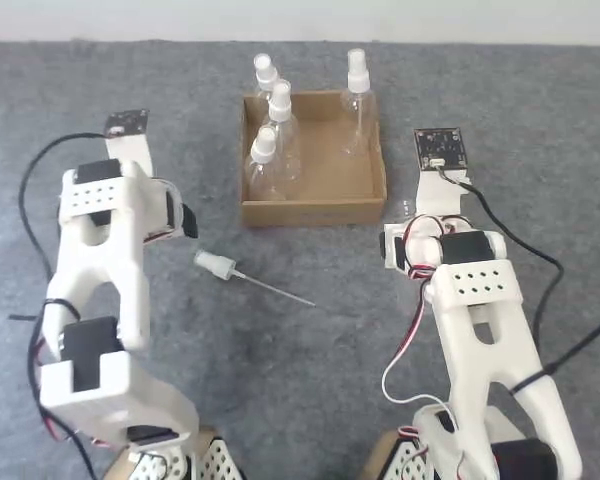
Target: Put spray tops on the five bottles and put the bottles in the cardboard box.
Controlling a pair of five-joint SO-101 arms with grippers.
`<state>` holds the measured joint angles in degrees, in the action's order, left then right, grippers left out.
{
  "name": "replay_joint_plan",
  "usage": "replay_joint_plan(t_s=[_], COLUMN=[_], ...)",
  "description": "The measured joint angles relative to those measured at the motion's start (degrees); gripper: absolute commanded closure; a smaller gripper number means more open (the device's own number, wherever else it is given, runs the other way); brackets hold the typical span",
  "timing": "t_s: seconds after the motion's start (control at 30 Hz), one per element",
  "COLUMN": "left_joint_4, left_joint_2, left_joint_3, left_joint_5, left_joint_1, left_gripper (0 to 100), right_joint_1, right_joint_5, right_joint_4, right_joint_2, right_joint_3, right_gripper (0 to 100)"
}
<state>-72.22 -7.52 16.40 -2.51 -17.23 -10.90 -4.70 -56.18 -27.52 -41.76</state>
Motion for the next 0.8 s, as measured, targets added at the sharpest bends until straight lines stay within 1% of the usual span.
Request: replay_joint_plan(t_s=[0.1,0.23,0.33,0.4,0.6,0.7,0.8], left_joint_4=[-1.67,-2.55,-3.6,-5.1,-10.11,-10.46,-7.3], left_joint_2=[0.0,0.0,0.0,0.0,0.0,0.0,0.0], left_joint_3=[0.0,0.0,0.0,0.0,0.0,0.18,2.9], left_joint_5=[-5.71,-17.76,-24.26,-26.11,-26.64,-26.64,-28.57], left_joint_1=[1.32,3.43,5.01,6.42,9.76,9.41,9.58], left_gripper=[77,77,77,77,77,77,77], right_joint_1=[0.0,0.0,0.0,0.0,0.0,0.0,0.0], right_joint_5=[0.0,0.0,0.0,0.0,0.0,0.0,0.0], right_joint_4=[0.0,0.0,0.0,0.0,0.0,0.0,0.0], right_joint_2=[0.0,0.0,0.0,0.0,0.0,0.0,0.0], right_joint_3=[0.0,0.0,0.0,0.0,0.0,0.0,0.0], right_gripper=[96.8,96.8,96.8,96.8,96.8,96.8,96.8])
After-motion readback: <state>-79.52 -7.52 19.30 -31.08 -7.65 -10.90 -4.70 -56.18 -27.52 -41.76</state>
